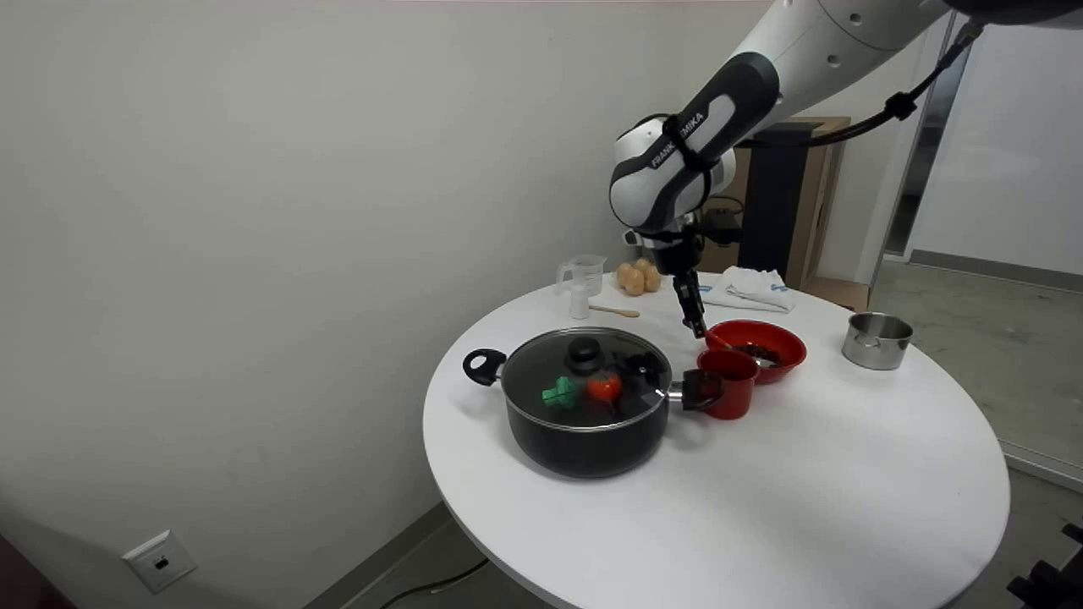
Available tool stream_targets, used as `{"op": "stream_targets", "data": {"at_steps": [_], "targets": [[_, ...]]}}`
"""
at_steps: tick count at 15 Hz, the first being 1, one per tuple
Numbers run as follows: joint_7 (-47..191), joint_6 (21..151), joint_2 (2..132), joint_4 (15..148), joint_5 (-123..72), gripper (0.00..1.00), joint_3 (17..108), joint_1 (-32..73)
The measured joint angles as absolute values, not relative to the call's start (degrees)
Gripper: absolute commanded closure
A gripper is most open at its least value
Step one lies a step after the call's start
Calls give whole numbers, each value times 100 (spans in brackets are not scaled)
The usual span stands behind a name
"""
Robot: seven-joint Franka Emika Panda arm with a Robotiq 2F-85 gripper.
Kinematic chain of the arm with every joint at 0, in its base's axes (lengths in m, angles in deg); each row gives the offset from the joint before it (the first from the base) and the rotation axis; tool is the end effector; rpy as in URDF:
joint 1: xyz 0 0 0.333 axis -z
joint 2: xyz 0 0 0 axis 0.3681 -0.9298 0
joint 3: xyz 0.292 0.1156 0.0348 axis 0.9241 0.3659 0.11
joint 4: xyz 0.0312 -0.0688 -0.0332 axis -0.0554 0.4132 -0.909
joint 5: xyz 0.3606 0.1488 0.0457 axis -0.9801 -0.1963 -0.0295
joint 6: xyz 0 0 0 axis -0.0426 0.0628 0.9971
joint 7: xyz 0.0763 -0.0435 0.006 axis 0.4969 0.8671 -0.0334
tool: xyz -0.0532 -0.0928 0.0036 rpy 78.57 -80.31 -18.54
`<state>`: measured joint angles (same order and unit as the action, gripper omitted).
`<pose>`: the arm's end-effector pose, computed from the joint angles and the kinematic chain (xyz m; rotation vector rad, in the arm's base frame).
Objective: Use the spoon to take one scoop of contents from the orange bowl then pour it back into the bowl
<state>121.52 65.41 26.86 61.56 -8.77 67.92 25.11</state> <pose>0.7158 -0.0472 0.1316 2.6431 1.3250 -0.5175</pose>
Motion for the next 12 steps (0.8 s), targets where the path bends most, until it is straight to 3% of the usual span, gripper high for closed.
{"op": "stream_targets", "data": {"at_steps": [12], "targets": [[12022, 6912, 2843, 6358, -878, 0, 6760, 2574]]}}
